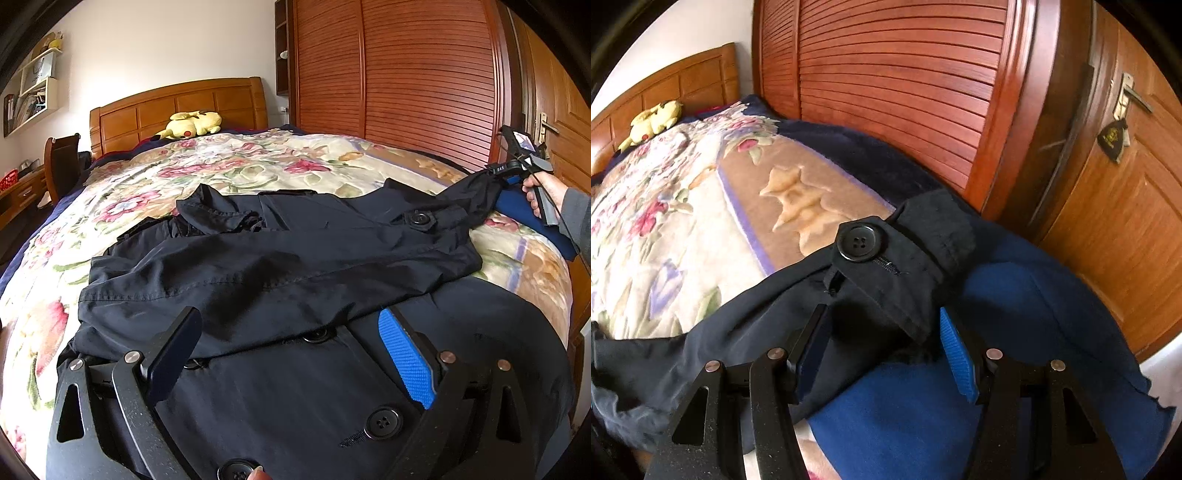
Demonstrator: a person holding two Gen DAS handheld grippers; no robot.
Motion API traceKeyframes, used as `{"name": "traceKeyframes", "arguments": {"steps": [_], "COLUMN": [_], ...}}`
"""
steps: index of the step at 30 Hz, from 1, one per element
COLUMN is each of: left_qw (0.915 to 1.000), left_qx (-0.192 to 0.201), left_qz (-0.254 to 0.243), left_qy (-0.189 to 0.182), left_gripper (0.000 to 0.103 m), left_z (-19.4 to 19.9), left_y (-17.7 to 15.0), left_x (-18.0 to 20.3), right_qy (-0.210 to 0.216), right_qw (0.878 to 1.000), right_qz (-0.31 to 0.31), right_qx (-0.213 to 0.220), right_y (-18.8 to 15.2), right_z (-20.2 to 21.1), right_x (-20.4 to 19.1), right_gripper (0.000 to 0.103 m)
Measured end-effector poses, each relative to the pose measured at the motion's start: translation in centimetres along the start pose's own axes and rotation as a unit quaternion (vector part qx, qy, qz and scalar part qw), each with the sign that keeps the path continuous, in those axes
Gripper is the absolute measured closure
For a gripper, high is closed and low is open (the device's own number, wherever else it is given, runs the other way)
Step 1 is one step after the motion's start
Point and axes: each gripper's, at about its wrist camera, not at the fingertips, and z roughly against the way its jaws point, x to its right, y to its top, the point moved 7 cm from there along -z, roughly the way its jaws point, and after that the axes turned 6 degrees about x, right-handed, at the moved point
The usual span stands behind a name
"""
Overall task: Fold large clothes
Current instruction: 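Lift the held sleeve up off the bed with the right tool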
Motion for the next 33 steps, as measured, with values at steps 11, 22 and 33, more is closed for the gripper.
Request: {"name": "traceKeyframes", "arguments": {"steps": [11, 22, 33], "left_qw": [1.0000, 1.0000, 0.9996], "left_qx": [-0.003, 0.007, 0.025], "left_qz": [-0.001, 0.004, 0.007], "left_qy": [-0.001, -0.001, 0.006], "left_gripper": [0.006, 0.006, 0.006], "left_z": [0.0, 0.6, 2.8], "left_y": [-0.2, 0.1, 1.1], "left_x": [0.0, -0.3, -2.1], "right_qy": [0.002, 0.031, 0.144], "right_qw": [0.999, 0.982, 0.944], "right_qz": [0.038, 0.091, 0.172], "right_qx": [0.008, 0.165, 0.244], "right_y": [-0.6, 3.1, 2.3], "right_z": [0.0, 11.4, 23.8], "right_x": [-0.7, -4.8, -14.9], "right_gripper": [0.083, 0.095, 0.096]}}
